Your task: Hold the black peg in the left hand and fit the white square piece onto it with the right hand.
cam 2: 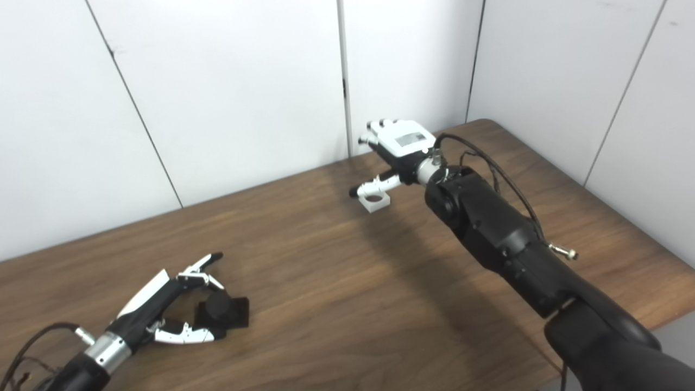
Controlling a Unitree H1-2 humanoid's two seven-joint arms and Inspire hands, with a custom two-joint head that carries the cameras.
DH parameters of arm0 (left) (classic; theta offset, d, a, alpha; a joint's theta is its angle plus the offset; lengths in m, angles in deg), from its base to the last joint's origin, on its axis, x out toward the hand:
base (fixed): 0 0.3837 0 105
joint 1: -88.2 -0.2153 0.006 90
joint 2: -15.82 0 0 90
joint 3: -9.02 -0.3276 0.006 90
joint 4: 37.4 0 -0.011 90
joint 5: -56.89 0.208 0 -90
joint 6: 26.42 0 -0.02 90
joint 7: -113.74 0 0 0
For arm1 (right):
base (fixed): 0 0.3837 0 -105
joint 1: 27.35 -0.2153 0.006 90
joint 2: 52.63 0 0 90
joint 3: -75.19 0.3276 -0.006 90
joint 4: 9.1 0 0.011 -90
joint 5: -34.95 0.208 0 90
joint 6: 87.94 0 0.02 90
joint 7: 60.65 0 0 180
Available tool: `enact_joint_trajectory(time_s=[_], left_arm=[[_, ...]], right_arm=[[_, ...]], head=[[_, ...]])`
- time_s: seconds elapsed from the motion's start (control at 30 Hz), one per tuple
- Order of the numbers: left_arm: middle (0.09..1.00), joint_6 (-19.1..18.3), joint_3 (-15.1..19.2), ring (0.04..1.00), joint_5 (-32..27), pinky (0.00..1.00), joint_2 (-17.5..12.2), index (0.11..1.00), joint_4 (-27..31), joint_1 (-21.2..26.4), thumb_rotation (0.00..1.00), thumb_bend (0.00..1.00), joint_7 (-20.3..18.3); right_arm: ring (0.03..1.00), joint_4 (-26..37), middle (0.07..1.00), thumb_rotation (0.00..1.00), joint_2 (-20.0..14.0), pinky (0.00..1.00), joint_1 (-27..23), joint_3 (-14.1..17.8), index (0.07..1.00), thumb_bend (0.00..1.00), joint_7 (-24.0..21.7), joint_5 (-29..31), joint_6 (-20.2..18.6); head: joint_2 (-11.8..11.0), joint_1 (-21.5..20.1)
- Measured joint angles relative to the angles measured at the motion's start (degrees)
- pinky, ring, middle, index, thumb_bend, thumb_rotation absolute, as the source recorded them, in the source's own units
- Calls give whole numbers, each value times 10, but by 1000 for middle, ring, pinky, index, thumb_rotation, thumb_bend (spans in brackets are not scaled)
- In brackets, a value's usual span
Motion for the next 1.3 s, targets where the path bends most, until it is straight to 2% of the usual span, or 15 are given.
enact_joint_trajectory(time_s=[0.13,0.37,0.6,0.97,1.17,1.3], left_arm=[[1000,0,0,1000,0,1000,0,491,1,0,84,519,0],[1000,0,1,1000,0,1000,-1,490,4,-2,84,519,0],[1000,-7,5,1000,0,1000,-3,490,16,-8,83,520,0],[1000,-12,6,1000,0,1000,-4,490,24,-14,83,519,0],[1000,-23,6,1000,0,1000,-5,491,33,-15,84,519,-1],[1000,-25,6,1000,0,1000,-5,491,35,-17,83,519,-1]], right_arm=[[1000,-36,1000,897,-4,1000,-29,-26,989,884,-57,-12,-7],[1000,-89,1000,881,-4,1000,-58,-50,987,946,-104,-11,-5],[1000,-117,1000,822,-4,1000,-63,-56,986,996,-121,1,-2],[1000,-130,1000,745,-5,1000,-64,-58,973,1000,-129,16,8],[1000,-141,1000,658,-6,1000,-62,-60,932,987,-117,18,13],[1000,-141,1000,638,-6,1000,-62,-60,915,948,-103,22,22]], head=[[0,3],[3,12],[4,15],[10,20],[12,27],[14,31]])
